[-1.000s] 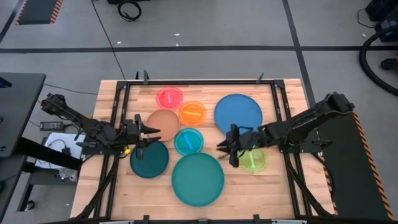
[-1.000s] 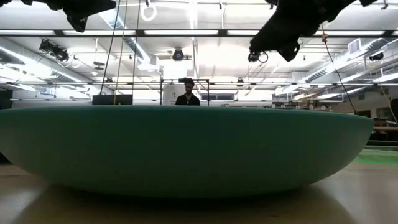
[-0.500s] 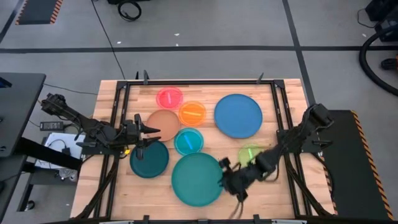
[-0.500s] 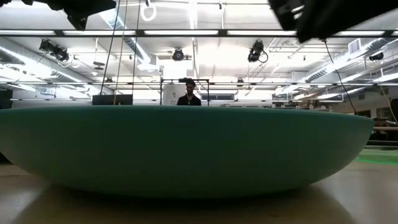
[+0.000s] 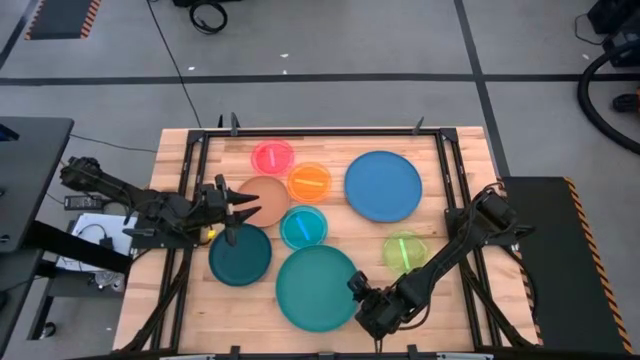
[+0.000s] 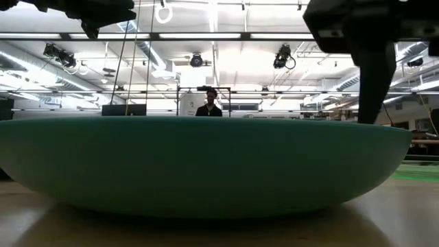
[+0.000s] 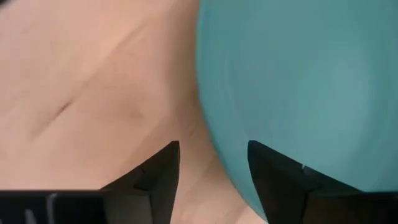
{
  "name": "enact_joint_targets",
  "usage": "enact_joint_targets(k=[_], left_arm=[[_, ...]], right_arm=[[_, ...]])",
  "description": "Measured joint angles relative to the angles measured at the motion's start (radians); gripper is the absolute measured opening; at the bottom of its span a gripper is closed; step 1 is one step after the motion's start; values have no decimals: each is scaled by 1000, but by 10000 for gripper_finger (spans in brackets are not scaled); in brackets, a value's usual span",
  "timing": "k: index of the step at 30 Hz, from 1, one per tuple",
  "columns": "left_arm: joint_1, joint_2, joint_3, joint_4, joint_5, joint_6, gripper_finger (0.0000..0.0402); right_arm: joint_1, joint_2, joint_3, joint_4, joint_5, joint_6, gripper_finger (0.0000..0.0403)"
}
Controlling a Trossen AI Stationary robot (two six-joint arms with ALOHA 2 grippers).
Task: Stack plastic plates
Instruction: Stack the green plate on the blue plate
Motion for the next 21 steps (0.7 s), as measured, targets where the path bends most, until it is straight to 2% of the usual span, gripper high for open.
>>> enact_joint_targets(k=[7, 12, 21], left_arm=[[10, 0, 0, 0, 0, -5, 142], [10, 0, 0, 0, 2, -7, 142], [10, 3, 0, 6, 2, -7, 142]], right_arm=[[-2, 6, 2, -4, 51, -83, 183], [-33, 37, -5, -8, -19, -87, 153], [-61, 52, -5, 3, -2, -153, 81]])
